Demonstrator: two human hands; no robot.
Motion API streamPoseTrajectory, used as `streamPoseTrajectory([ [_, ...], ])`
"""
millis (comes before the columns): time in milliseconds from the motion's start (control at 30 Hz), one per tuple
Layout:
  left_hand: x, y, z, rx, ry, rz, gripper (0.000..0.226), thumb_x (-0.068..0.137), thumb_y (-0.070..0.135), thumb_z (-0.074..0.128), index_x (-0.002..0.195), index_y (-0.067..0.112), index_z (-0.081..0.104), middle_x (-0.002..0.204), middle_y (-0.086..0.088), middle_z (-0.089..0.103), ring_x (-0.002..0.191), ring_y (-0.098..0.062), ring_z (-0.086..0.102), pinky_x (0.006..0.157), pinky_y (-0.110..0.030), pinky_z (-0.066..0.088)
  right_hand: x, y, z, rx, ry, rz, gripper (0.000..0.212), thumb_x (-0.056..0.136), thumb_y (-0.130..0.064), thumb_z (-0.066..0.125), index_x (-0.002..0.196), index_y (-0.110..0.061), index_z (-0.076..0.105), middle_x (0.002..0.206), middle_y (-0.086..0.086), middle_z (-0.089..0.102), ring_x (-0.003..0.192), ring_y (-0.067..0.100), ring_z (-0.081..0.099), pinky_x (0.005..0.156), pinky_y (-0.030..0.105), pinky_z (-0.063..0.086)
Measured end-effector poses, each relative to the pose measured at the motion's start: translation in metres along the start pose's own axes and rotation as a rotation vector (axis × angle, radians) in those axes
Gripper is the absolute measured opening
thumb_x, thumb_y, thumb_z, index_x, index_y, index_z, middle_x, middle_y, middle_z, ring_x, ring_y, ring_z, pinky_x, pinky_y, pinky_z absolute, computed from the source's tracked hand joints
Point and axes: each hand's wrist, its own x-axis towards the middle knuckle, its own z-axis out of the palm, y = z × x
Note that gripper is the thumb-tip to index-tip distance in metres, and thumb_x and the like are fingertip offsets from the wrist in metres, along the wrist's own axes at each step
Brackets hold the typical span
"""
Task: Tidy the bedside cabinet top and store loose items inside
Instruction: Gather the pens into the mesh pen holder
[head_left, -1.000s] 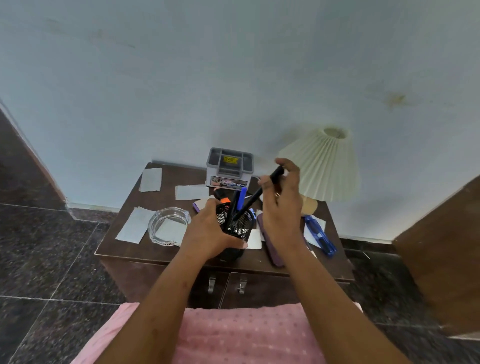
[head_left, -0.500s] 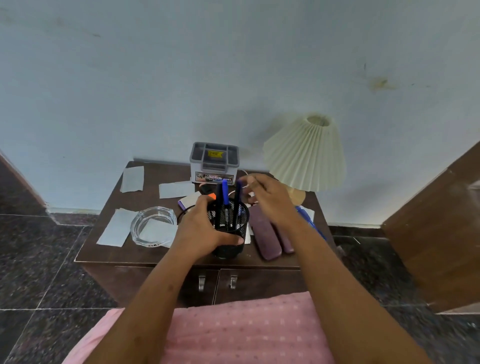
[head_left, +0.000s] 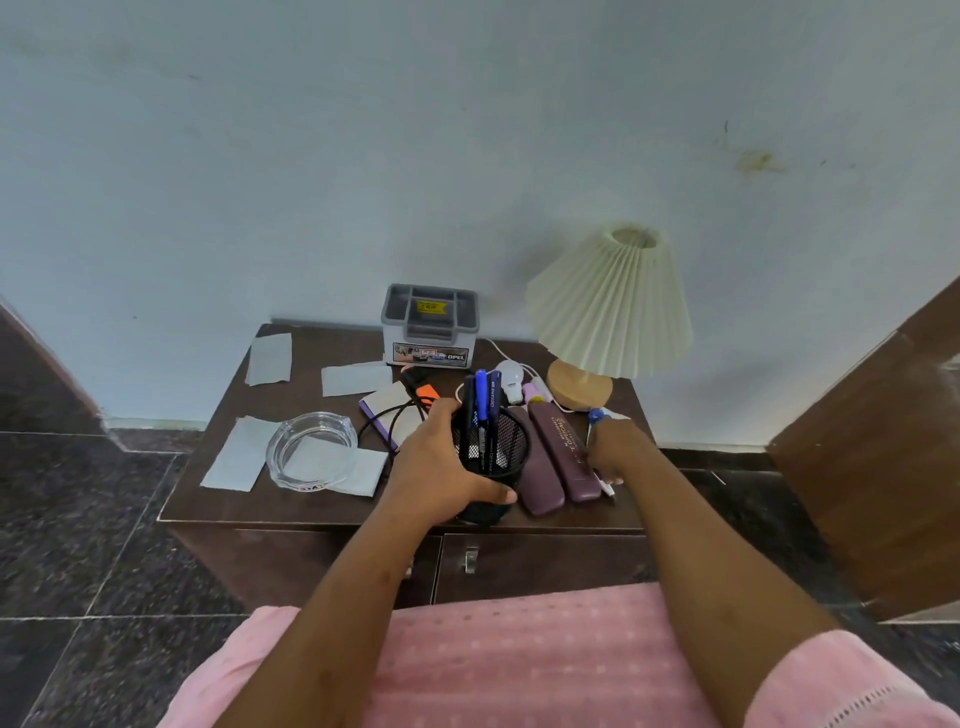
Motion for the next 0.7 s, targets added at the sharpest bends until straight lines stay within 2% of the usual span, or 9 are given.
streamPoseTrajectory([
  [67,0.000,-0.002,-0.002,0.012,0.003,-0.014,0.102,0.043,0.038,0.091,0.129,0.025,0.037,0.117,0.006,0.054,0.106,-0.015,0.050,0.089,-0.028,0.040,0.007,-0.006,0.006,0.018,0.084,0.026,0.037,0.088,-0.004,0.053,0.124,-0.004,0.052,0.126,0.015,0.056,0.115,0.030,0.055,0.085,0.036,0.048],
  [100,0.001,-0.003,-0.003,0.014,0.006,-0.022,0.103,0.044,0.038,0.091,0.131,0.025,0.036,0.121,0.004,0.055,0.110,-0.016,0.050,0.090,-0.028,0.039,0.009,-0.008,0.008,0.028,0.107,0.048,0.037,0.089,-0.005,0.052,0.125,-0.005,0.051,0.126,0.014,0.055,0.117,0.030,0.054,0.088,0.038,0.048],
  [200,0.003,-0.005,-0.006,0.010,0.008,-0.043,0.105,0.046,0.037,0.090,0.133,0.023,0.034,0.127,0.000,0.054,0.114,-0.017,0.050,0.088,-0.025,0.036,0.016,-0.009,0.015,0.047,0.101,0.087,0.035,0.090,-0.011,0.053,0.125,-0.010,0.052,0.126,0.011,0.056,0.116,0.028,0.055,0.090,0.039,0.048],
  [467,0.004,-0.010,-0.014,0.000,0.031,-0.053,0.098,0.045,0.033,0.091,0.127,0.023,0.039,0.123,0.002,0.054,0.100,-0.010,0.045,0.087,-0.026,0.037,0.019,-0.019,0.014,0.068,0.105,0.108,0.034,0.091,-0.014,0.049,0.124,-0.011,0.053,0.127,0.010,0.056,0.118,0.028,0.053,0.088,0.038,0.046],
  [600,0.003,-0.012,-0.014,0.022,0.025,-0.074,0.101,0.045,0.033,0.091,0.131,0.022,0.037,0.126,0.002,0.053,0.108,-0.014,0.048,0.087,-0.025,0.036,0.014,-0.025,0.003,0.110,0.081,0.060,0.023,0.088,-0.015,0.052,0.109,-0.009,0.059,0.111,0.010,0.062,0.107,0.028,0.059,0.083,0.034,0.046],
  [667,0.002,-0.013,-0.014,0.025,0.023,-0.085,0.104,0.045,0.033,0.091,0.132,0.022,0.036,0.128,0.002,0.053,0.114,-0.017,0.049,0.089,-0.027,0.037,0.010,-0.029,-0.005,0.178,0.058,0.046,0.009,0.087,-0.017,0.055,0.091,-0.008,0.056,0.095,0.010,0.060,0.093,0.029,0.061,0.078,0.034,0.047],
  [700,0.002,-0.013,-0.014,0.027,0.022,-0.088,0.105,0.044,0.033,0.091,0.133,0.022,0.036,0.129,0.002,0.052,0.115,-0.018,0.049,0.090,-0.028,0.038,0.008,-0.031,-0.010,0.219,0.057,0.034,0.010,0.087,-0.016,0.055,0.082,-0.008,0.052,0.086,0.009,0.057,0.084,0.028,0.059,0.073,0.032,0.046],
])
